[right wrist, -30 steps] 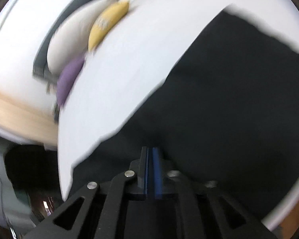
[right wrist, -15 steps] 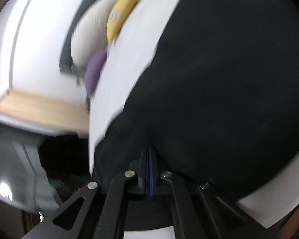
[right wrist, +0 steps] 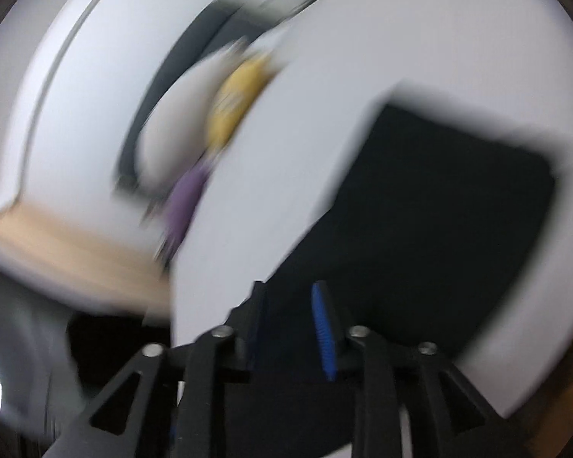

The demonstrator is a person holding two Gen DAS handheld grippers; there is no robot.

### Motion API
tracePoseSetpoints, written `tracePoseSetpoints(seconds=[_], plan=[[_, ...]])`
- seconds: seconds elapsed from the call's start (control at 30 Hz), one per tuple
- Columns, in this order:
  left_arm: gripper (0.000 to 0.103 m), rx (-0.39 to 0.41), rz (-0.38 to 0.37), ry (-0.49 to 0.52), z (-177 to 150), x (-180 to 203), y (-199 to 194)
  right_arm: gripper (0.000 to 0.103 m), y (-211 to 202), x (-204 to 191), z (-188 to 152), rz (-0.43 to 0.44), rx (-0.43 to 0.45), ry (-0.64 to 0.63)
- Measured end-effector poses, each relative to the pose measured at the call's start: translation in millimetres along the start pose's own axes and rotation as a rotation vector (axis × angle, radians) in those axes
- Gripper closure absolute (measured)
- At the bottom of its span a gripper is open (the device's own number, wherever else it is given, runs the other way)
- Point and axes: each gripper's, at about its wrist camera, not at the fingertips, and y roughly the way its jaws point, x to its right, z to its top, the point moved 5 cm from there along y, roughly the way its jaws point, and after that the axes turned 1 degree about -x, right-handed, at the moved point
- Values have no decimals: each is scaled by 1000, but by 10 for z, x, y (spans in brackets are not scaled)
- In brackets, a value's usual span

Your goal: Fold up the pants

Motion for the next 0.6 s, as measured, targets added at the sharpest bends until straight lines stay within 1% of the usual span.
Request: tracePoseSetpoints(seconds=[0.03,0.1,0.17,0.2,0.23,0.27,0.3,0.33,0.37,0.4,0.43,0.47,0.5,0.53,0.57,0.6], plan=[[30,8,-11,14,49,75,26,67,318,-249,-191,45,-88,-38],[30,17,-17,26,118,173,80,67,929,-633,-465,102,-224,-72],[30,10,22,33,123,178,171,67,1514,-967,-829,134,-347,-130],[30,3,43,32,95,116,206,67,1742,-1111,-987,144,-386,-156],[31,-2,34,19,64,45,230,67,1956,-1177,-1018,158,-426,-168],[31,4,4,2,34,-6,225,65,2210,-1197,-1061,170,-487,-160],[31,12,-10,-2,26,-24,214,64,2380,-1229,-1181,152,-519,-152],[31,11,-4,9,21,-49,197,64,2541,-1192,-1228,117,-538,-147],[31,5,-1,33,-3,-79,176,65,2814,-1184,-1143,68,-544,-148],[31,-1,-3,51,-13,-92,177,70,2905,-1125,-1070,64,-538,-139],[31,-4,-7,60,-40,-124,174,84,2914,-1090,-1035,69,-530,-118],[31,-3,-13,57,-79,-172,146,98,2842,-949,-956,68,-514,-91],[31,1,-16,52,-95,-179,151,103,2766,-813,-808,58,-475,-68],[31,2,-12,52,-103,-184,162,103,2635,-692,-658,50,-421,-56],[31,1,-2,59,-116,-180,169,103,2376,-542,-781,-3,-359,-63],[31,0,6,67,-109,-178,161,103,2236,-395,-635,-51,-300,-54]])
